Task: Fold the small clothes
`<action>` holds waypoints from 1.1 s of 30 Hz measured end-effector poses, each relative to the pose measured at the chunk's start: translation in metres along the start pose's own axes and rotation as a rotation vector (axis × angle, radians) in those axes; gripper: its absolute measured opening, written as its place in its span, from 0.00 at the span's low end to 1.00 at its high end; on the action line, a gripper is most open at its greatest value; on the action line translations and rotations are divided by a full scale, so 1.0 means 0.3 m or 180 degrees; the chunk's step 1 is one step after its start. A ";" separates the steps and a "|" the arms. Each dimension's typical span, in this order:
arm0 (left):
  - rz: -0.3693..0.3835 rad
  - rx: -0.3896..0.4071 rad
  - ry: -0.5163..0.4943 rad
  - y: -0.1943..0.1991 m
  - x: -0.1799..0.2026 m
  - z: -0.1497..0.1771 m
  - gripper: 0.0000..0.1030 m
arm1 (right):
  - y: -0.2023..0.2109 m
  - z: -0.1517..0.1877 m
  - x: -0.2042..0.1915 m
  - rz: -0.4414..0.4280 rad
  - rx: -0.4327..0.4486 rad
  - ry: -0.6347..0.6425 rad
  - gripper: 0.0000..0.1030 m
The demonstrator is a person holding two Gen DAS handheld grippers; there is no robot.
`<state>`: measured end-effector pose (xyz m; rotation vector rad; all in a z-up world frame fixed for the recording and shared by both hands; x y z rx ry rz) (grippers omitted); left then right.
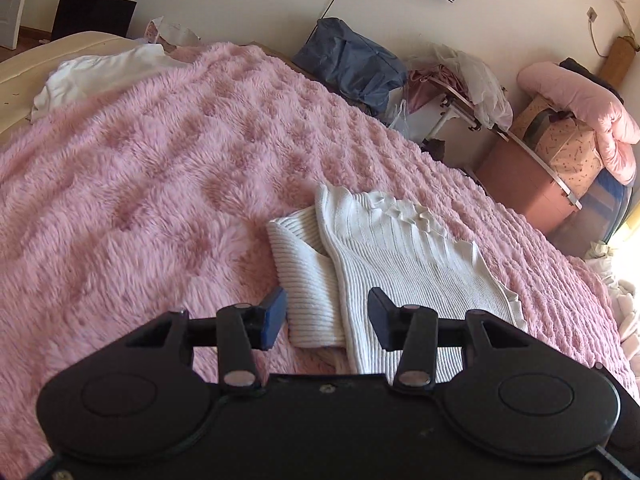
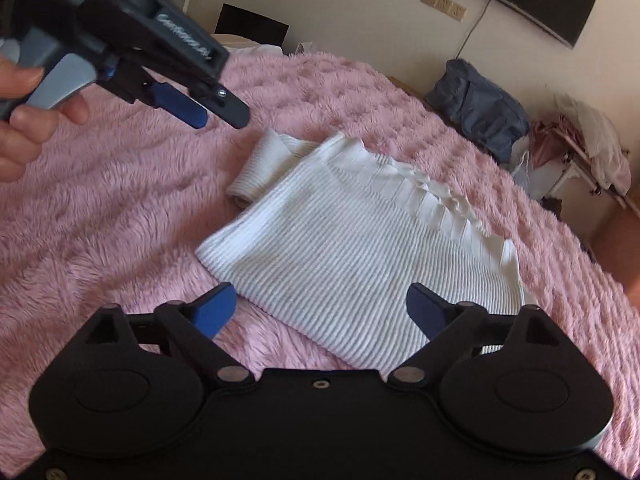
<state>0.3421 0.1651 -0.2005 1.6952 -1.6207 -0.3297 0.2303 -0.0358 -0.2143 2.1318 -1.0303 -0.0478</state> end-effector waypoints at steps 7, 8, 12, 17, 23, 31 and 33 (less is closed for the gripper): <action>-0.0026 0.0007 0.0011 -0.114 -0.023 -0.092 0.47 | -0.108 -0.012 -0.100 0.0198 -0.0317 0.0467 0.49; -0.0045 0.0004 0.0016 -0.133 -0.028 -0.104 0.47 | -0.128 -0.005 -0.101 0.0182 -0.0372 0.0423 0.41; -0.0129 -0.0017 0.0069 -0.208 -0.052 -0.147 0.47 | -0.172 0.013 -0.125 0.0088 -0.0383 0.0436 0.41; -0.0023 -0.0146 0.0374 -0.298 -0.096 -0.164 0.46 | -0.200 0.010 -0.170 0.0094 -0.0327 0.0631 0.41; 0.0425 -0.0402 0.0821 -0.400 -0.107 -0.139 0.46 | -0.247 -0.005 -0.192 0.0250 -0.0340 0.0821 0.41; 0.0870 -0.0786 0.1197 -0.513 -0.057 -0.122 0.46 | -0.260 -0.007 -0.207 0.0365 -0.0352 0.0855 0.40; 0.0898 -0.0849 0.1204 -0.536 -0.041 -0.125 0.45 | -0.263 -0.007 -0.204 0.0348 -0.0362 0.0828 0.39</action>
Point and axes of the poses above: each gripper's, at about its wrist camera, not at the fingertips, and y roughly against the way its jaws point, x to its right, z to its underside, the point moved 7 cm from there along -y, roughly the way its jaws point, and after that the axes turned 15 degrees about -z, right-handed, at the moved point
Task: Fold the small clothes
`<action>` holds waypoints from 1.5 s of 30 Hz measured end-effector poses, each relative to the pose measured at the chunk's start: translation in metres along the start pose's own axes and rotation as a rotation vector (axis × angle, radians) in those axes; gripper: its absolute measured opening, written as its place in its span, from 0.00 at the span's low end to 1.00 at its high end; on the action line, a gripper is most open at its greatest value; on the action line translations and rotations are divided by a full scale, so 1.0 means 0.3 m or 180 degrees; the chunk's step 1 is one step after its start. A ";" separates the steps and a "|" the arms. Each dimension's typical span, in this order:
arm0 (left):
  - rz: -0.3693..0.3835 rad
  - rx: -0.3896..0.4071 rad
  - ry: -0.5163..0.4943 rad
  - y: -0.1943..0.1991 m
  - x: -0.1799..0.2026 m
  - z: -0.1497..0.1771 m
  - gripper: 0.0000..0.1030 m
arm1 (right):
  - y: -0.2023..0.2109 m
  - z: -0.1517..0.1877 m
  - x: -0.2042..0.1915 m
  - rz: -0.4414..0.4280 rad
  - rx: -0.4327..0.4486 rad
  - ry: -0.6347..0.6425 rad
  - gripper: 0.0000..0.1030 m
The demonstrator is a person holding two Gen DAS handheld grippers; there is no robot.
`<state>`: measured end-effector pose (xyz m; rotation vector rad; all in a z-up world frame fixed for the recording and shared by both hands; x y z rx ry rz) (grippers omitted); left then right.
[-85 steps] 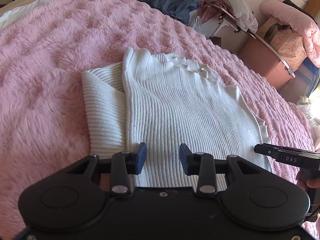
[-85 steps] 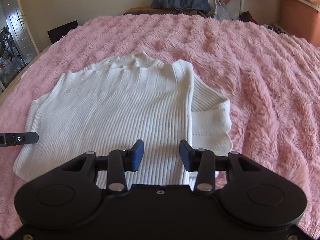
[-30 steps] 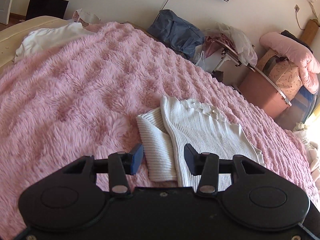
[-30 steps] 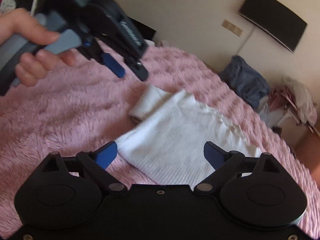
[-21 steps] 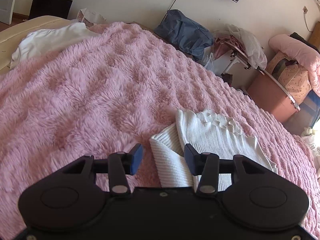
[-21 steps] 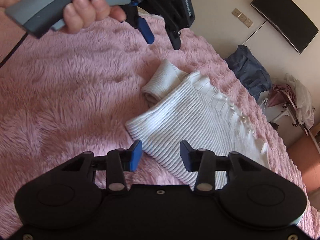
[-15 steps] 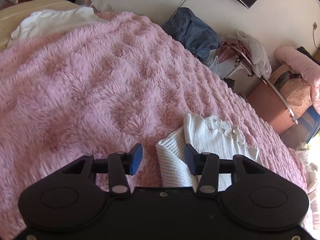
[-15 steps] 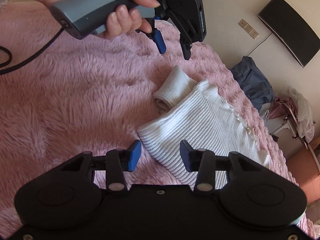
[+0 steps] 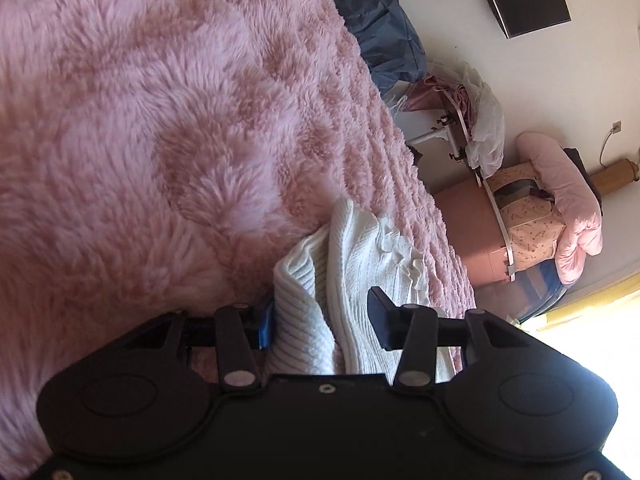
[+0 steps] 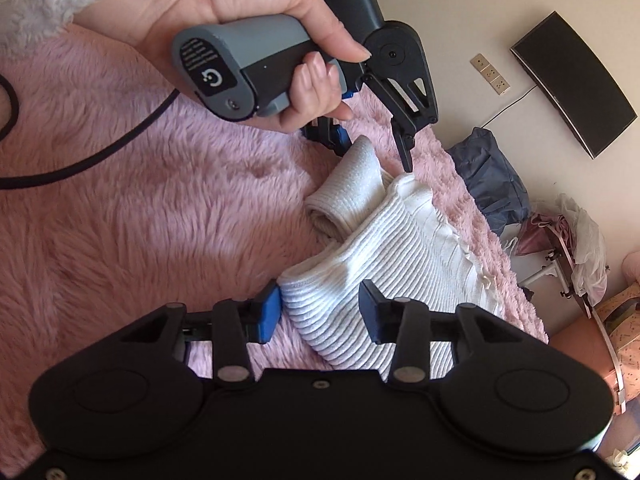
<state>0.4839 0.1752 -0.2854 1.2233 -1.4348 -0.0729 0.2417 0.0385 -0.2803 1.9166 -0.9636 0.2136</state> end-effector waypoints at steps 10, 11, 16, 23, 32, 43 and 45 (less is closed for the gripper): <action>-0.0191 0.0006 -0.0033 -0.057 0.010 -0.002 0.07 | -0.004 0.005 0.013 -0.0148 0.0026 -0.0117 0.29; -0.0190 0.0013 -0.0046 -0.055 0.011 -0.001 0.07 | -0.003 0.006 0.016 -0.0169 0.0035 -0.0148 0.26; -0.0188 0.0035 -0.0151 -0.029 0.034 -0.001 0.06 | 0.012 0.007 0.049 -0.0269 0.0092 -0.0332 0.18; -0.0156 0.0114 -0.0144 0.020 0.127 -0.027 0.06 | 0.067 -0.006 0.116 -0.0242 0.0259 -0.0553 0.15; 0.0079 0.0231 -0.0393 0.047 0.397 -0.016 0.05 | 0.194 0.043 0.283 -0.0005 0.0582 -0.0983 0.13; 0.0224 0.0019 -0.0753 -0.157 0.817 0.140 0.05 | 0.298 0.302 0.540 0.0370 0.0652 -0.1578 0.12; 0.0193 -0.0071 -0.0819 -0.224 0.871 0.186 0.05 | 0.298 0.368 0.573 0.0405 0.0605 -0.1694 0.12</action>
Point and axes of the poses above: each gripper's, at about its wrist camera, not at the fingertips, and y roughly against the way its jaws point, x to its right, z to its underside, the point moved 7 cm from there along -y, roughly the way its jaws point, and after that the axes turned 15 degrees about -z, right-handed, at the moved point
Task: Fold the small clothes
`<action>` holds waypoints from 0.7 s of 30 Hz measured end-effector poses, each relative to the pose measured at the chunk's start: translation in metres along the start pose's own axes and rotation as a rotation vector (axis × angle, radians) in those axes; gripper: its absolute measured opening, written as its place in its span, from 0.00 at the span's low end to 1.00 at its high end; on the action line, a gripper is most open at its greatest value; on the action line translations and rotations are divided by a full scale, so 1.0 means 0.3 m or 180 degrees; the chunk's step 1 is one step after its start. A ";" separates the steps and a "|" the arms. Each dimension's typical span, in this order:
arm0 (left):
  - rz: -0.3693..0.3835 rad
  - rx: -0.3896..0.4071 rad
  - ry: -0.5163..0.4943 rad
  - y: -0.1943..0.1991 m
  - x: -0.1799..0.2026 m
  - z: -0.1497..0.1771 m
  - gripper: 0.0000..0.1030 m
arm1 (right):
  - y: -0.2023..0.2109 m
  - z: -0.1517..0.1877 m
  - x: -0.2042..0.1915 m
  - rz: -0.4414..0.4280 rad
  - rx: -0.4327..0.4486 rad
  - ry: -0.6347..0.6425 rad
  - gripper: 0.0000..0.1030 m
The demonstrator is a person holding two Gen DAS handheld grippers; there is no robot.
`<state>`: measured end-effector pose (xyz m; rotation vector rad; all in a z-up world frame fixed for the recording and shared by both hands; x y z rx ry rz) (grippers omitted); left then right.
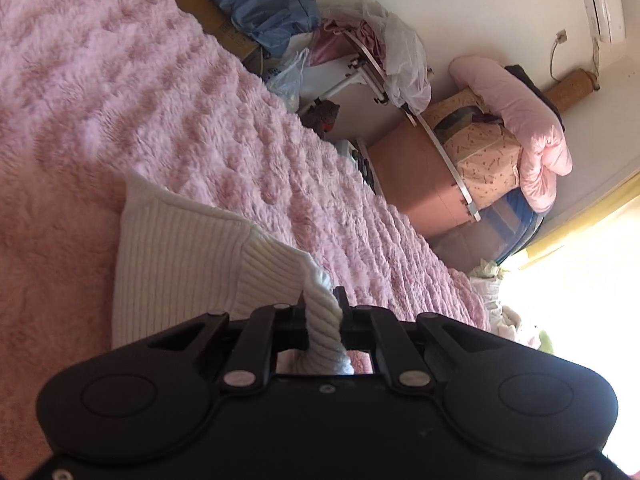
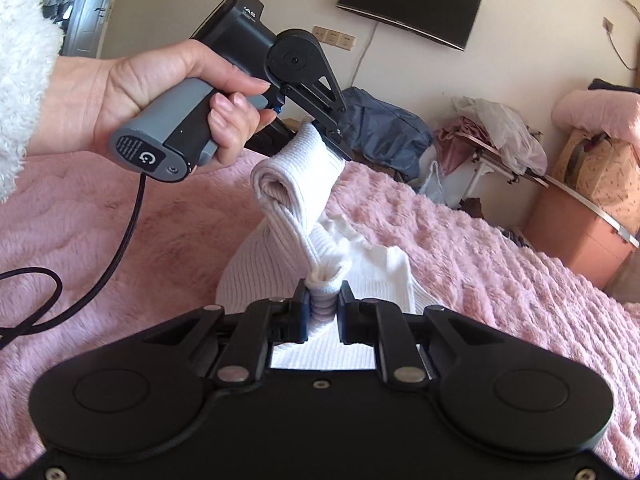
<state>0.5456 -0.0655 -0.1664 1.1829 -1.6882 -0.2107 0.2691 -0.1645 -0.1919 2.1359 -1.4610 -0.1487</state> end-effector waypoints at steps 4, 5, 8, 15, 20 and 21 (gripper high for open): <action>-0.0134 -0.0195 -0.0186 -0.141 0.106 0.071 0.05 | 0.004 0.080 0.101 0.0004 -0.0056 -0.0259 0.12; -0.0198 -0.0230 -0.0241 -0.168 0.128 0.085 0.05 | 0.005 0.094 0.115 -0.0006 -0.0063 -0.0306 0.12; -0.0329 -0.0276 -0.0427 -0.219 0.175 0.115 0.06 | 0.000 0.137 0.151 -0.0112 -0.0086 -0.0474 0.12; -0.0448 -0.0351 -0.0499 -0.300 0.206 0.143 0.06 | -0.006 0.181 0.230 -0.0125 -0.0172 -0.0903 0.12; -0.0508 -0.0408 -0.0460 -0.362 0.190 0.195 0.06 | -0.020 0.240 0.233 -0.0170 -0.0369 -0.1096 0.13; -0.0472 -0.0384 -0.0404 -0.362 0.182 0.198 0.06 | -0.024 0.251 0.232 -0.0186 -0.0405 -0.1121 0.13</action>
Point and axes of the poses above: each gripper's, at about its wrist camera, not at the fingertips, and y roughly against the way its jaws point, x to its right, z to its underside, the point moved 7 cm from there along -y, roughly the way its jaws point, and after that the axes turned 15 degrees about -z, right-handed, at the moved point
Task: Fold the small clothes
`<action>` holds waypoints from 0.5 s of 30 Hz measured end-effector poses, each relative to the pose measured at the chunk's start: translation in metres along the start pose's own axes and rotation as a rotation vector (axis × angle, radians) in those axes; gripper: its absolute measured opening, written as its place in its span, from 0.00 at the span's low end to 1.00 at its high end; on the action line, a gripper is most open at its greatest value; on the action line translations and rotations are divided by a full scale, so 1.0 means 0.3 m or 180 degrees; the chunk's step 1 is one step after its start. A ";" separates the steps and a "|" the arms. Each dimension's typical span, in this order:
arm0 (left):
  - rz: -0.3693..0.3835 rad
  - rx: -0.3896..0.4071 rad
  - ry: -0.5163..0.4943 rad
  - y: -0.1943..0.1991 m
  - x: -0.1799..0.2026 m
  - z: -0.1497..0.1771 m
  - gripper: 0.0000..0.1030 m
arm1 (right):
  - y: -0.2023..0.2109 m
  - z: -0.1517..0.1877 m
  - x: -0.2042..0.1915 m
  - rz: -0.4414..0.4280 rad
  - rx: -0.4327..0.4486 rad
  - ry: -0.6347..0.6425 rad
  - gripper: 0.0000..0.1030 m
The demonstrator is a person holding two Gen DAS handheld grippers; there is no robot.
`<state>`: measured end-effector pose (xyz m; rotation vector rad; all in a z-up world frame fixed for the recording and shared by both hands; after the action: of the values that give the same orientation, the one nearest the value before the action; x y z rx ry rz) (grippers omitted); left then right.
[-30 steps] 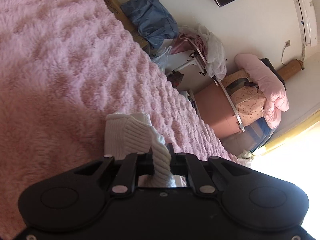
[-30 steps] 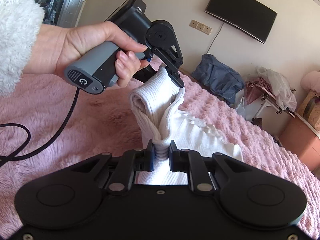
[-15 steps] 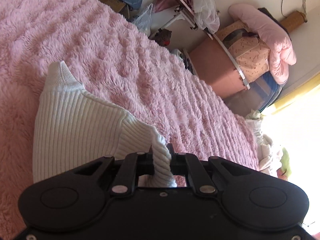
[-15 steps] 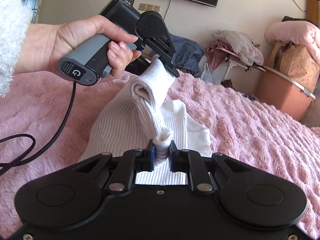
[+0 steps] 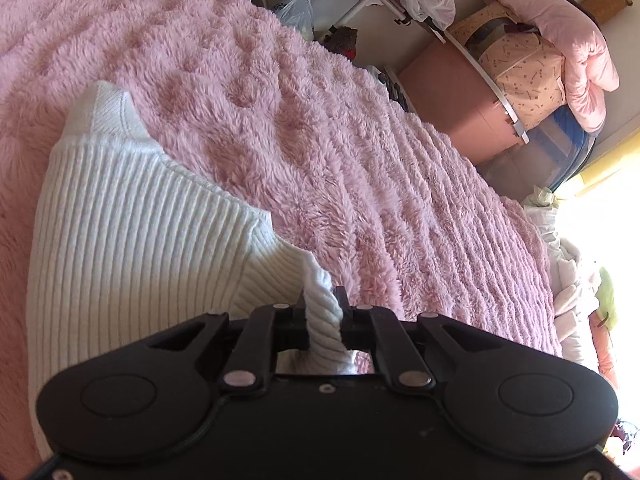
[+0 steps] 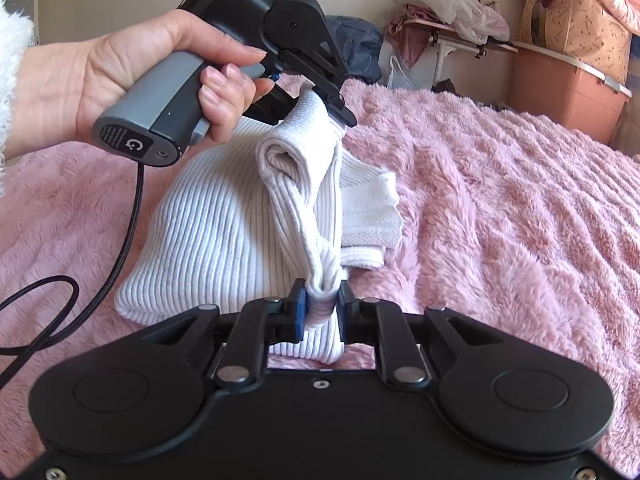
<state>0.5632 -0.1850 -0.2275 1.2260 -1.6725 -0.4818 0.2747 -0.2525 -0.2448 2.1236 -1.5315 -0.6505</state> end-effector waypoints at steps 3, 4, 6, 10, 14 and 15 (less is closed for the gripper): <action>0.0253 0.0253 0.0185 0.055 -0.027 0.001 0.06 | 0.021 0.005 0.020 -0.0025 0.0020 -0.0083 0.28; 0.0317 0.0346 0.0265 0.080 -0.044 0.001 0.06 | 0.041 -0.006 0.032 -0.0080 0.0083 -0.0175 0.41; 0.0419 0.0589 0.0426 0.149 -0.092 0.005 0.06 | 0.105 -0.051 0.074 -0.0353 0.0314 -0.0480 0.48; 0.0513 0.0896 0.0651 0.247 -0.186 0.025 0.06 | 0.154 -0.171 0.183 -0.0814 0.0697 -0.0845 0.48; 0.0552 0.1038 0.0782 0.308 -0.250 0.044 0.06 | 0.044 -0.315 0.240 -0.1171 0.0639 -0.0565 0.35; 0.0561 0.1063 0.0791 0.322 -0.259 0.049 0.06 | -0.005 -0.355 0.240 -0.1311 0.0571 -0.0478 0.33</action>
<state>0.5039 -0.0796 -0.1970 1.3000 -1.6668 0.0614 0.3601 -0.3126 -0.1699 2.6130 -1.2708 -0.8539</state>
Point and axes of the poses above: each gripper's, at about its wrist camera, not at the fingertips, and y roughly against the way its jaws point, x to its right, z to its underside, the point moved 7 cm from there along -y, roughly the way its jaws point, and after that the axes turned 15 degrees about -z, right-handed, at the moved point
